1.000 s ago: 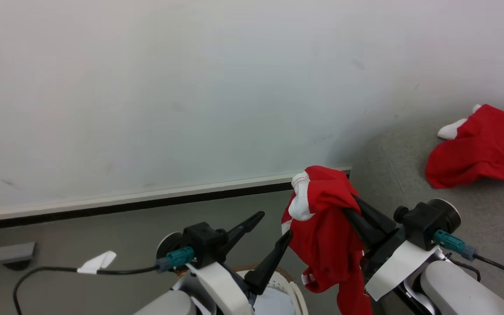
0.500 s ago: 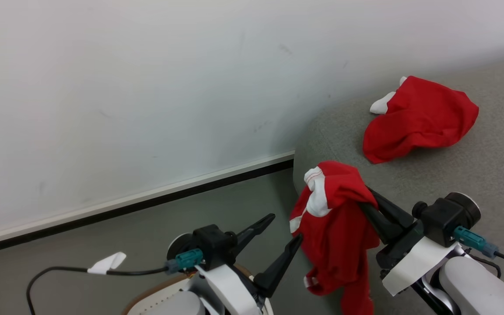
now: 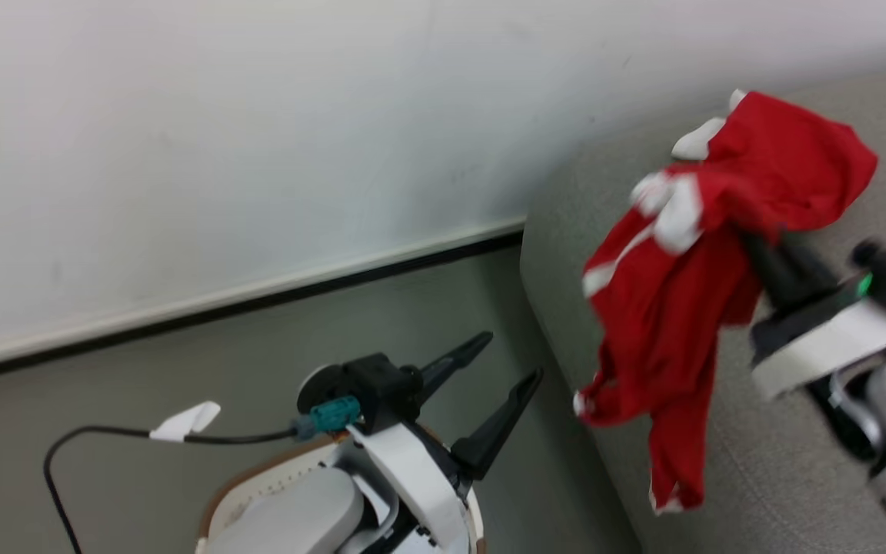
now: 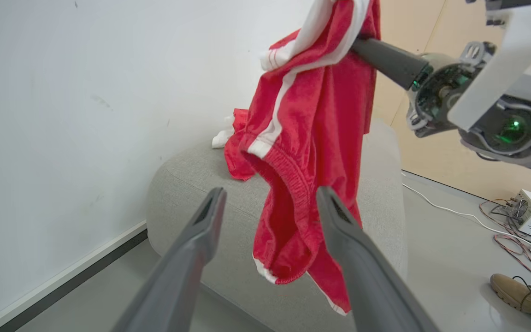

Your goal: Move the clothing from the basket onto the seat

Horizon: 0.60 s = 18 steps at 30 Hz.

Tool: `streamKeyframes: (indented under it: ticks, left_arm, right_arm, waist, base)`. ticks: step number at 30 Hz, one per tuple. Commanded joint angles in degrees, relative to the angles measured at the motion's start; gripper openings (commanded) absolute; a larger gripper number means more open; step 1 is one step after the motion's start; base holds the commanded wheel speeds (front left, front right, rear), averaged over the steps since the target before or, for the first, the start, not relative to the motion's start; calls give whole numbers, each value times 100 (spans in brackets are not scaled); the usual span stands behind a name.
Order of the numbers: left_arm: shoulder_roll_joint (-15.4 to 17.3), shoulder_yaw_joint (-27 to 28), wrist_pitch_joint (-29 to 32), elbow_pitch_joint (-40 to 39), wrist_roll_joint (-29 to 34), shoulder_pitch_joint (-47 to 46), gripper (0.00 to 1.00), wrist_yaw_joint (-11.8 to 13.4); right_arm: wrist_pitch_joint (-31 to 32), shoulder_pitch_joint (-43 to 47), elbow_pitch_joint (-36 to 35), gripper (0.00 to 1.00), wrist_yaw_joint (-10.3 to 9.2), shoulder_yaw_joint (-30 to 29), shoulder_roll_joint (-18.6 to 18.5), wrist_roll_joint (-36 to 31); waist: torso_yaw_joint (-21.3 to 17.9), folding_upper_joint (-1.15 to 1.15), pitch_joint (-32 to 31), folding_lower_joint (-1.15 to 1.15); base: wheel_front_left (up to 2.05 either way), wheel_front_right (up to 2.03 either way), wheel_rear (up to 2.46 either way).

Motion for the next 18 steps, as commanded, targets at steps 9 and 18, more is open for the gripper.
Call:
streamKeyframes:
  ticks: [9,18]
  left_arm:
    - [381,260,84,-364,145,-617,100,-104]
    - [793,568,242,-858,270,-1271,100,-140]
  right_arm:
    - [698,-1685,295,0,-14,-1902,-340,-530]
    - [1476,-3541,657,0,-13,-4183,-871,-1613]
  waist:
    - [604,0,1484,-1]
    - [1012,0,2660,-1]
  base:
    - [0,0,0]
    - [0,0,0]
